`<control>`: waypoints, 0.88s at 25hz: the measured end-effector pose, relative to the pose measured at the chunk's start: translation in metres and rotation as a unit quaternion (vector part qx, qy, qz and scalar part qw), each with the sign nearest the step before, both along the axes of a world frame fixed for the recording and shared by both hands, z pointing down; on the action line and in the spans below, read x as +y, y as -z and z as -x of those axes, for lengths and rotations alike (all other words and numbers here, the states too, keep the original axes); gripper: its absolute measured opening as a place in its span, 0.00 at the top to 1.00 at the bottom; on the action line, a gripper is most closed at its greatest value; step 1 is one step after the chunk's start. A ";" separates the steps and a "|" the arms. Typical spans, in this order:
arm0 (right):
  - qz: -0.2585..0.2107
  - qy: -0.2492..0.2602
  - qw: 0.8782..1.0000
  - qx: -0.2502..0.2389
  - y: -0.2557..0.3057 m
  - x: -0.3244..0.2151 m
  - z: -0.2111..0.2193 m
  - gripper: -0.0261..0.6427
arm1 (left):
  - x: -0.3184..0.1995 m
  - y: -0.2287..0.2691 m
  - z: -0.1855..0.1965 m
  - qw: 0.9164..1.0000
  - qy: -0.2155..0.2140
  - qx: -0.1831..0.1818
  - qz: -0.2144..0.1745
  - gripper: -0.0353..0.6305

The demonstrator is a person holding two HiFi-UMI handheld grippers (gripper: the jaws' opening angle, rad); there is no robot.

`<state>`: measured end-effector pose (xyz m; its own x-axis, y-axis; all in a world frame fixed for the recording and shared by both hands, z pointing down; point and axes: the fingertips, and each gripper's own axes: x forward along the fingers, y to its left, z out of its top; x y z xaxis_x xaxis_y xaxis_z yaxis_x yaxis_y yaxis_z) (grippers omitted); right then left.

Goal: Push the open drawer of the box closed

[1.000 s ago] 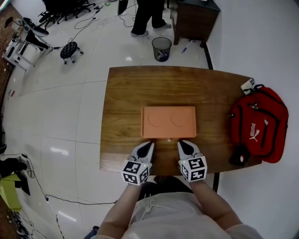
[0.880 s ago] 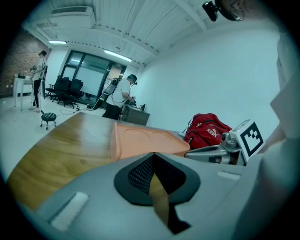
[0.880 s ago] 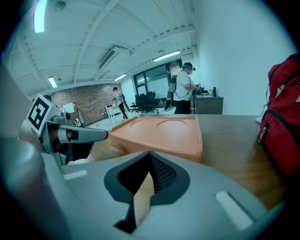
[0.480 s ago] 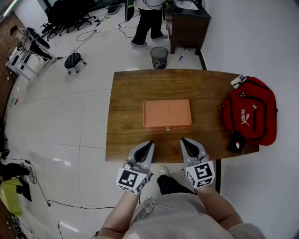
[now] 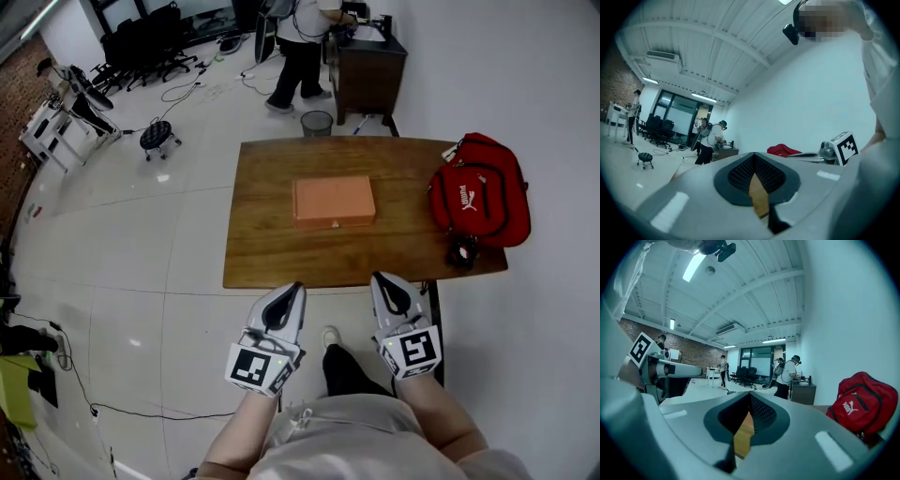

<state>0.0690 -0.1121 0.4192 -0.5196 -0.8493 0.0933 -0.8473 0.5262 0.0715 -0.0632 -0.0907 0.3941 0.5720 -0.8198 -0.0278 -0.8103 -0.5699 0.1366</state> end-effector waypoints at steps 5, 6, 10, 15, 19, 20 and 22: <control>-0.016 -0.006 1.000 -0.002 0.016 0.071 0.003 0.95 | 0.068 0.012 -0.003 0.999 -0.020 -0.019 -0.026 0.94; -0.015 -0.007 1.000 -0.002 0.016 0.085 0.003 0.95 | 0.080 0.013 -0.004 0.999 -0.022 -0.021 -0.030 0.94; -0.012 -0.006 1.000 0.002 0.012 0.127 -0.001 0.95 | 0.120 0.011 -0.008 0.998 -0.023 -0.036 -0.041 0.94; -0.008 -0.009 1.000 0.003 0.011 0.155 -0.004 0.95 | 0.148 0.019 -0.002 0.999 -0.012 -0.028 -0.038 0.94; -0.005 -0.006 1.000 0.004 0.012 0.168 -0.003 0.95 | 0.159 0.022 -0.003 0.999 -0.007 -0.016 -0.039 0.94; -0.005 -0.004 1.000 0.004 0.012 0.171 -0.003 0.95 | 0.162 0.021 -0.003 0.999 -0.006 -0.017 -0.038 0.94; -0.004 -0.002 1.000 0.005 0.013 0.174 -0.004 0.95 | 0.167 0.017 -0.005 0.999 -0.008 -0.025 -0.038 0.94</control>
<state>0.0733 0.0620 0.4065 -0.5156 -0.8518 0.0923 -0.8484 0.5226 0.0840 -0.0583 0.0763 0.3768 0.5873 -0.8070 -0.0610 -0.8056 -0.5902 0.0511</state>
